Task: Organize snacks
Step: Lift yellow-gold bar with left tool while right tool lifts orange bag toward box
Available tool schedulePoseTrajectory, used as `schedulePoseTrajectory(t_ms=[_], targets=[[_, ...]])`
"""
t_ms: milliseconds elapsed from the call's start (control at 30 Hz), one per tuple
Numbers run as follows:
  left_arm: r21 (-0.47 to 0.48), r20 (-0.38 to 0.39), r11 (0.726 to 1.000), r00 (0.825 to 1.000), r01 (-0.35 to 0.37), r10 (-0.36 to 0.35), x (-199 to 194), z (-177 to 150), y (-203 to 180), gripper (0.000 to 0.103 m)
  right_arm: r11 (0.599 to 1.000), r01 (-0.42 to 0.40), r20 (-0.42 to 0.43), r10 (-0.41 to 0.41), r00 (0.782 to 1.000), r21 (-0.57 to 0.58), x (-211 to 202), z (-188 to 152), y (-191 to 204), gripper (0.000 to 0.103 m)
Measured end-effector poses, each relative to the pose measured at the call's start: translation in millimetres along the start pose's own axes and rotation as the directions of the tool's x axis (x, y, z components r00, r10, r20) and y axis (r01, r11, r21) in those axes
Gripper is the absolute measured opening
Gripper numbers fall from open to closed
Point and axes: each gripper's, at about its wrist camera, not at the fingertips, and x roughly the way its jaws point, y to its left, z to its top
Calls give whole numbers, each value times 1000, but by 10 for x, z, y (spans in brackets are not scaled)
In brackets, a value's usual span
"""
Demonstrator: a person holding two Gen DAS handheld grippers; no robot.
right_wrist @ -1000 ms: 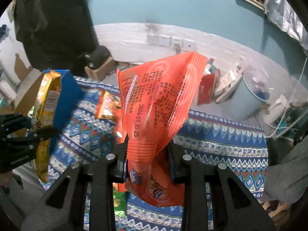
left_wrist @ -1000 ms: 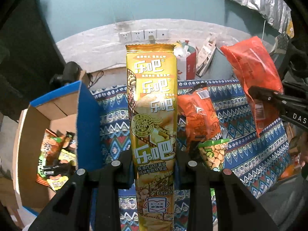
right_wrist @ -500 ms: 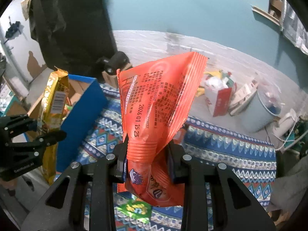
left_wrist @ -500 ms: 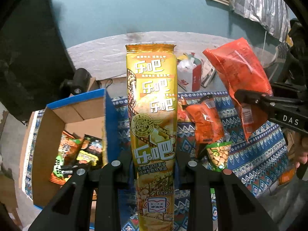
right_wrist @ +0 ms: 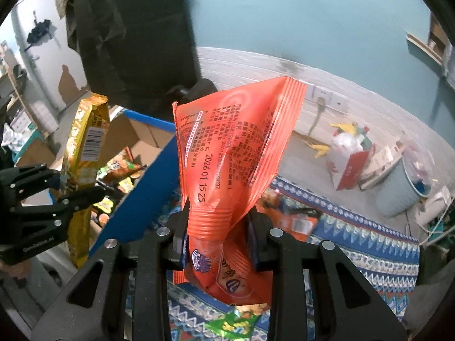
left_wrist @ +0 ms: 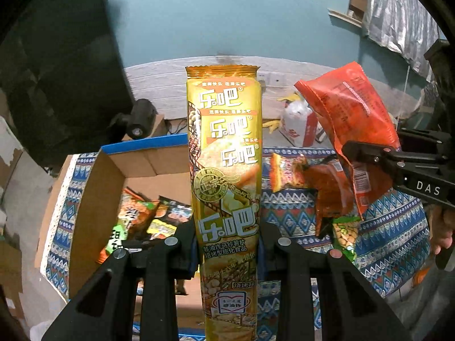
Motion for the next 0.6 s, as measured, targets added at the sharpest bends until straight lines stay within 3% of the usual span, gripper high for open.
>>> schedulePoseTrajectory(t_ms=[600], targets=[[-133,-32,990,998,-50,46,189,-98,788,31,993,-74,-37,71,997,-90,455,300,679,29]])
